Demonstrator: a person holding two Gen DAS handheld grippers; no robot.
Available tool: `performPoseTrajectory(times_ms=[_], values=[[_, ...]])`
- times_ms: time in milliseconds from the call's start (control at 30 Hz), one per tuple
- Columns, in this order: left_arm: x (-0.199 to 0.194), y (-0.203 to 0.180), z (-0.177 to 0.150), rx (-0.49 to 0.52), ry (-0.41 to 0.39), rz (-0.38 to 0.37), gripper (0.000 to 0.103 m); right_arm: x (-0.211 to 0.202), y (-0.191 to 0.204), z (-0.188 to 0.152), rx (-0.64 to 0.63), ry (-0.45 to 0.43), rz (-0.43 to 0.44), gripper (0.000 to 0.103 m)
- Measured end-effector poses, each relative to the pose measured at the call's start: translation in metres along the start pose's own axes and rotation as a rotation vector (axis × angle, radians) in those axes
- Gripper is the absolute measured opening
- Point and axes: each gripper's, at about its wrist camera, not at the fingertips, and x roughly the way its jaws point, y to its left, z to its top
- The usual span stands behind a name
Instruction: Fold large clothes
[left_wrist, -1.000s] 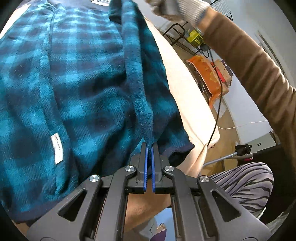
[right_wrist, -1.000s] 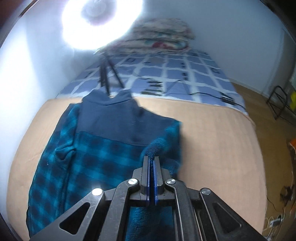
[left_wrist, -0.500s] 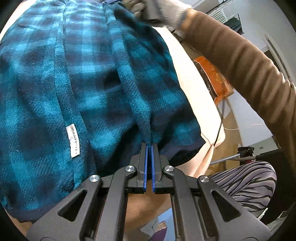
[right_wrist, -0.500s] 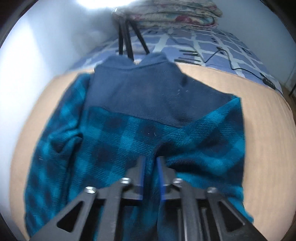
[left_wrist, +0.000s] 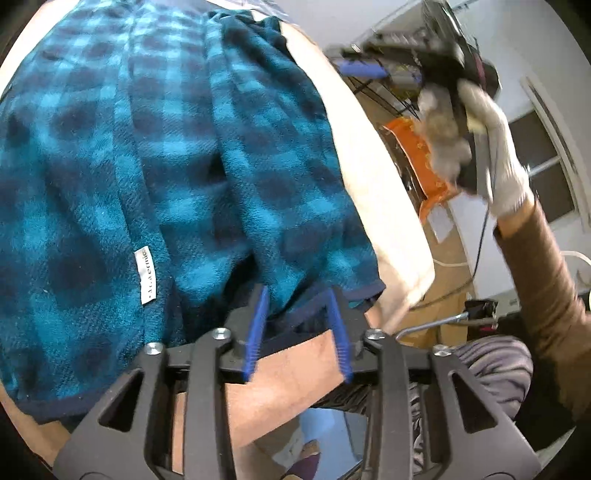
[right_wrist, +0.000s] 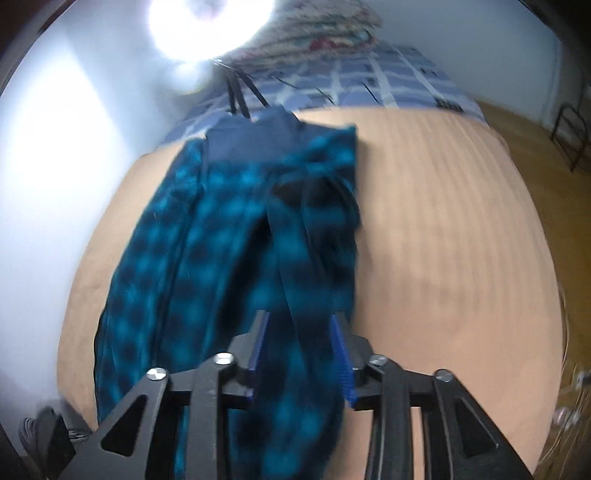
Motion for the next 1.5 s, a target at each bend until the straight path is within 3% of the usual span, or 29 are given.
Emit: performPoseTrajectory(times_ms=[67,167,267,367,500,600,667,733,867,1067,1200,1267,1433,1500], values=[[0.002,0.004,0.001,-0.019,0.001,0.003,0.036,0.0,-0.012,-0.009,0.042,-0.011,0.018,0.042],[0.008,0.004,0.001,-0.006,0.008,0.035,0.036,0.0,-0.022,-0.008,0.077,-0.065,0.065,0.028],[0.016,0.002,-0.001,0.016,0.02,0.06,0.036,0.005,-0.006,0.003,0.015,-0.115,0.119,0.028],[0.023,0.002,-0.004,0.047,0.035,0.096,0.025,0.029,0.012,0.021,-0.066,-0.127,0.135,0.028],[0.028,0.005,-0.005,0.063,0.05,0.119,0.018,0.072,0.009,0.042,-0.062,-0.106,0.078,0.027],[0.031,0.007,-0.006,0.067,0.059,0.124,0.015,0.099,-0.019,0.052,-0.011,-0.095,-0.064,0.02],[0.033,0.007,-0.005,0.063,0.062,0.124,0.015,0.114,-0.051,0.052,0.085,-0.072,-0.128,0.021],[0.033,0.006,-0.005,0.066,0.064,0.125,0.015,0.112,-0.066,0.048,0.132,-0.083,-0.091,0.023],[0.028,0.004,-0.004,0.063,0.059,0.114,0.015,0.082,-0.053,0.041,0.071,-0.085,-0.118,0.029],[0.002,-0.005,-0.01,0.109,0.003,0.102,0.015,0.006,-0.023,-0.01,0.004,-0.109,0.013,0.029],[-0.006,-0.004,-0.013,0.086,-0.004,0.068,0.018,-0.015,0.003,-0.07,-0.036,-0.013,0.032,0.031],[-0.007,-0.003,-0.012,0.057,-0.015,0.046,0.028,-0.017,0.002,-0.1,0.014,0.04,0.065,0.031],[-0.008,-0.013,-0.009,0.046,-0.036,0.013,0.03,-0.007,-0.012,-0.146,0.146,0.108,0.136,0.034],[-0.003,-0.019,-0.006,0.061,-0.032,0.034,0.037,-0.004,-0.019,-0.158,0.203,0.113,0.176,0.034]])
